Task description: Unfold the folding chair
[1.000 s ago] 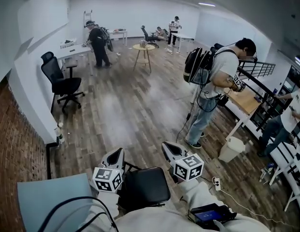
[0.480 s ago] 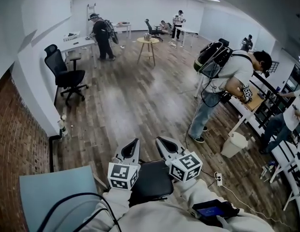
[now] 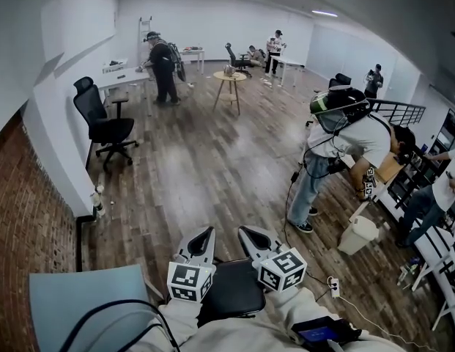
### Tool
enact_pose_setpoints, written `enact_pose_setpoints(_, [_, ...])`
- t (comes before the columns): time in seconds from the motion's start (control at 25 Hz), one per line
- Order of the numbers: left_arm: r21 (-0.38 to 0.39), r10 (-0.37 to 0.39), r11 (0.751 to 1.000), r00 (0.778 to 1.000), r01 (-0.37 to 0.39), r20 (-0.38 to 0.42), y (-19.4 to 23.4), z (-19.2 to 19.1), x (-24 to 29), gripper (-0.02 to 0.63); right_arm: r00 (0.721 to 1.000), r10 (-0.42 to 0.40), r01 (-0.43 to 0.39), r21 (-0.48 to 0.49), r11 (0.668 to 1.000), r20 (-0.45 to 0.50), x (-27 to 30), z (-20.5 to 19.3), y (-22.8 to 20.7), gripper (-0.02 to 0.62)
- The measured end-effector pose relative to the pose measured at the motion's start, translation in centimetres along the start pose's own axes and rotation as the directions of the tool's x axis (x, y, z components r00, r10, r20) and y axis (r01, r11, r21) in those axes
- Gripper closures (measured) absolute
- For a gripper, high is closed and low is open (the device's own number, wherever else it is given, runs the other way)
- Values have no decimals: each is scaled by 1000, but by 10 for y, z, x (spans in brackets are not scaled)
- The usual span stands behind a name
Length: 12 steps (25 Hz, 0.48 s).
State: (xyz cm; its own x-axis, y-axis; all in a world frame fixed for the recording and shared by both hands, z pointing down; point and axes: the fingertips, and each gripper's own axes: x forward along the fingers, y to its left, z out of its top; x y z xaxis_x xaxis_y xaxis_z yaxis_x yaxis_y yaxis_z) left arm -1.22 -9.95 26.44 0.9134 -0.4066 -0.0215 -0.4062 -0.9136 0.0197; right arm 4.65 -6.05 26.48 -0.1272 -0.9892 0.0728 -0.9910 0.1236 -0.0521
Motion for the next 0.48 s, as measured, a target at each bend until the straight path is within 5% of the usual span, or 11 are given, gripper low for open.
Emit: enact_pose_setpoints(0.48, [1, 20, 1000, 1000, -20, -2, 14, -2, 0, 603, 1000, 15, -15, -15, 1000, 0, 8, 6, -3, 589])
